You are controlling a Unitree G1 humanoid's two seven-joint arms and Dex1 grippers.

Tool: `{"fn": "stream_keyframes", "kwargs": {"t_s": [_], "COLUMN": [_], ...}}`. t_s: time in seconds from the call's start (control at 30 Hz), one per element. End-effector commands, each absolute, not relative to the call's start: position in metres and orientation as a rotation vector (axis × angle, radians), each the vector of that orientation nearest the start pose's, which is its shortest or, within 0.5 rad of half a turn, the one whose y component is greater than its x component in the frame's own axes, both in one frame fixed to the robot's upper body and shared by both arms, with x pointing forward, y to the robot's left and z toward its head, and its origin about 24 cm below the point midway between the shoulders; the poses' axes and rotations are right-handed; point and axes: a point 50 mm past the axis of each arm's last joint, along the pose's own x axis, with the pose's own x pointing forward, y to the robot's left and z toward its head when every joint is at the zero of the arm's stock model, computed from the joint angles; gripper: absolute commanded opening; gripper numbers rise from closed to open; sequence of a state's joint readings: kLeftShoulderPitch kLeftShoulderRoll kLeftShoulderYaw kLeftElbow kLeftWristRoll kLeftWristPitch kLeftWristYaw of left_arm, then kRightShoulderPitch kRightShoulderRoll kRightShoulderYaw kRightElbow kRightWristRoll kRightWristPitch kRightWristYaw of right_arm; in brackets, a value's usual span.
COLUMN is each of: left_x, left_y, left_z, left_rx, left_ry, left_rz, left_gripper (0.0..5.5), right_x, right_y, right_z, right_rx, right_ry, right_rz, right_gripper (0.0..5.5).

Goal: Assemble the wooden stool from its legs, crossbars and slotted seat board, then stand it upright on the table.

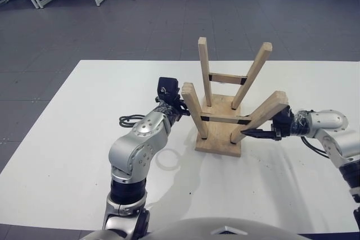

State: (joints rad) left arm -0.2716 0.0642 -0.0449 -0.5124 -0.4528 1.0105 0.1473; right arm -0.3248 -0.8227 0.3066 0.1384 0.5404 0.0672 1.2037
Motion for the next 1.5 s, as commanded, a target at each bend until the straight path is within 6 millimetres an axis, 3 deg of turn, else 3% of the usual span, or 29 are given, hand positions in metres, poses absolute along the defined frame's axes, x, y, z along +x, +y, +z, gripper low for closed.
{"fn": "stream_keyframes", "kwargs": {"t_s": [0.03,0.13,0.2,0.27,0.37,0.43,0.57,0.67,0.73,0.8,0.9,0.93,0.97,1.0,1.03,1.07,1.1,1.17,1.2,1.27,1.37,1.43,1.5], "left_x": [0.293,0.301,0.301,0.298,0.292,0.286,0.274,0.266,0.271,0.282,0.284,0.282,0.283,0.289,0.303,0.311,0.305,0.25,0.221,0.212,0.216,0.223,0.234], "left_y": [0.148,0.197,0.219,0.21,0.164,0.129,0.069,0.046,0.039,0.044,0.062,0.071,0.074,0.074,0.069,0.057,0.046,0.037,0.037,0.043,0.044,0.043,0.039], "left_z": [0.157,0.199,0.24,0.275,0.301,0.296,0.234,0.198,0.186,0.212,0.298,0.317,0.322,0.315,0.282,0.231,0.171,0.064,0.036,0.022,0.018,0.026,0.048], "left_rx": [-0.187,-0.147,-0.147,-0.177,-0.257,-0.269,-0.239,-0.223,-0.214,-0.281,-0.502,-0.506,-0.512,-0.462,-0.391,-0.294,-0.233,-0.217,-0.252,-0.38,-0.38,-0.372,-0.384], "left_ry": [0.15,-0.028,-0.185,-0.306,-0.338,-0.287,-0.015,0.131,0.155,-0.011,-0.44,-0.52,-0.532,-0.48,-0.305,-0.055,0.232,0.749,0.922,1.01,0.977,0.908,0.798], "left_rz": [-0.009,0.21,0.305,0.209,-0.104,-0.301,-0.552,-0.597,-0.529,-0.424,-0.381,-0.333,-0.355,-0.363,-0.368,-0.409,-0.453,-0.6,-0.658,-0.634,-0.556,-0.525,-0.545], "left_gripper": [2.49,2.49,2.49,2.49,2.49,2.33,1.78,1.55,1.55,1.55,1.55,1.55,1.55,1.55,1.55,1.55,1.55,1.55,1.55,1.55,1.55,1.55,1.55], "right_x": [0.232,0.24,0.243,0.244,0.246,0.248,0.251,0.252,0.253,0.253,0.254,0.254,0.253,0.253,0.251,0.251,0.25,0.251,0.252,0.254,0.257,0.257,0.255], "right_y": [-0.188,-0.177,-0.164,-0.154,-0.149,-0.151,-0.154,-0.154,-0.154,-0.154,-0.156,-0.156,-0.156,-0.157,-0.157,-0.157,-0.157,-0.157,-0.158,-0.163,-0.164,-0.162,-0.16], "right_z": [0.009,0.007,0.006,0.006,0.006,0.006,0.006,0.007,0.007,0.007,0.007,0.008,0.008,0.008,0.007,0.006,0.005,0.006,0.007,0.009,0.01,0.009,0.007], "right_rx": [-0.343,-0.323,-0.299,-0.278,-0.272,-0.277,-0.281,-0.284,-0.286,-0.282,-0.284,-0.285,-0.286,-0.287,-0.288,-0.289,-0.29,-0.296,-0.297,-0.302,-0.314,-0.31,-0.311], "right_ry": [0.71,0.684,0.658,0.64,0.629,0.629,0.625,0.623,0.623,0.621,0.62,0.62,0.62,0.623,0.627,0.631,0.634,0.634,0.632,0.627,0.623,0.62,0.63], "right_rz": [1.328,1.263,1.239,1.219,1.188,1.168,1.144,1.144,1.145,1.14,1.127,1.127,1.13,1.131,1.132,1.132,1.133,1.13,1.122,1.092,1.082,1.084,1.094], "right_gripper": [2.03,2.03,2.03,2.03,2.03,2.03,2.03,2.03,2.03,2.03,2.03,2.03,2.03,2.03,2.03,2.03,2.03,2.03,2.03,2.03,2.03,2.03,2.03]}}
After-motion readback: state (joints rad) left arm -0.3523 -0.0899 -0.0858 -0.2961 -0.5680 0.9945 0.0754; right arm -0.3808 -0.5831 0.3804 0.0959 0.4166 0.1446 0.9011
